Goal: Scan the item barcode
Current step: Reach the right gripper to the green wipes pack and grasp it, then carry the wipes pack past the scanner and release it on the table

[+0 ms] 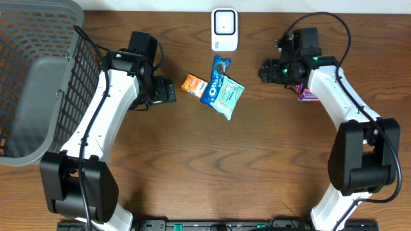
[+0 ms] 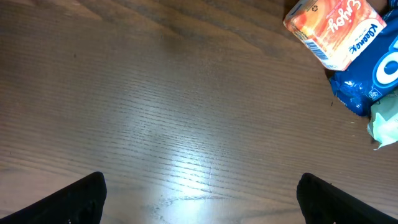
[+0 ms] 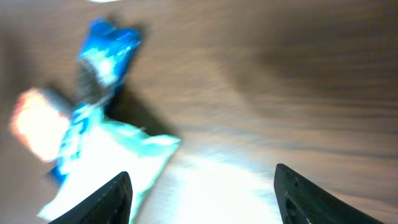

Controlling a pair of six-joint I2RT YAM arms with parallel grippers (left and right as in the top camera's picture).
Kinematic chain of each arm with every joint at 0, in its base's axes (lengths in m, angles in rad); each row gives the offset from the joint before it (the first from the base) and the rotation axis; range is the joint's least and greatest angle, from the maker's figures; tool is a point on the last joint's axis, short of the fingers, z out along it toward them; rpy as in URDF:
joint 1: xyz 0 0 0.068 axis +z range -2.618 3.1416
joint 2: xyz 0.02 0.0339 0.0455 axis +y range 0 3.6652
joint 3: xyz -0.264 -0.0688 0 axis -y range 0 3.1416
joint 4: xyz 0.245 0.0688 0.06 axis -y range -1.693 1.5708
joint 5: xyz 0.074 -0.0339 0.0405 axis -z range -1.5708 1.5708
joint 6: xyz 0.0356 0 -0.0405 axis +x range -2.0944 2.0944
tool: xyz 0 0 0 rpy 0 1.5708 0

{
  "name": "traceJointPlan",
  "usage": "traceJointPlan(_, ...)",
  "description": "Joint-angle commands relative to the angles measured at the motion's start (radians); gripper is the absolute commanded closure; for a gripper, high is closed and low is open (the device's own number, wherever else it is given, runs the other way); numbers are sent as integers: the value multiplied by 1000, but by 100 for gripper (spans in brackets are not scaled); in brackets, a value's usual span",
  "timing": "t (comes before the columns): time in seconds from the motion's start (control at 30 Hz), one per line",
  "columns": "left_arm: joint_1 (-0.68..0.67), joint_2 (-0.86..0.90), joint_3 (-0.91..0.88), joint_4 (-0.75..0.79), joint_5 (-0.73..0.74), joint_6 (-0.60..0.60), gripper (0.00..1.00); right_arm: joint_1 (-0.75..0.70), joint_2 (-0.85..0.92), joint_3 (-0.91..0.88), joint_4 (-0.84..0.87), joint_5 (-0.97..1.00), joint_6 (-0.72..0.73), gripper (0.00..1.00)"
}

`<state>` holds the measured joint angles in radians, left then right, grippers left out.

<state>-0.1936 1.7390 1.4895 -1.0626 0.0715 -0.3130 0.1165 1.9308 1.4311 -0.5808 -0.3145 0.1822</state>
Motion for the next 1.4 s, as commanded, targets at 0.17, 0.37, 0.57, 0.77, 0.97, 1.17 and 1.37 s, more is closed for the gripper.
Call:
traceJointPlan(0.17,1,-5,-3,-2,-13,13,2,60,-6,-106,27,-193,108,28)
traceJointPlan(0.37,1,-5,-3,-2,-13,13,2,95,-6,-185,118,-205,288,36)
traceJointPlan(0.57,1,-5,-2,-2,-13,13,2,137,0,-282,269,-214,358,36)
traceJointPlan(0.77,1,-5,-3,-2,-13,13,2,169,39,-345,390,-198,505,41)
traceJointPlan(0.97,1,-5,-2,-2,-13,13,2,173,80,-348,412,-129,520,66)
traceJointPlan(1.17,1,-5,-3,-3,-13,13,2,152,76,-336,431,-99,453,99)
traceJointPlan(1.37,1,-5,-3,-2,-13,13,2,111,11,-250,299,-5,283,99)
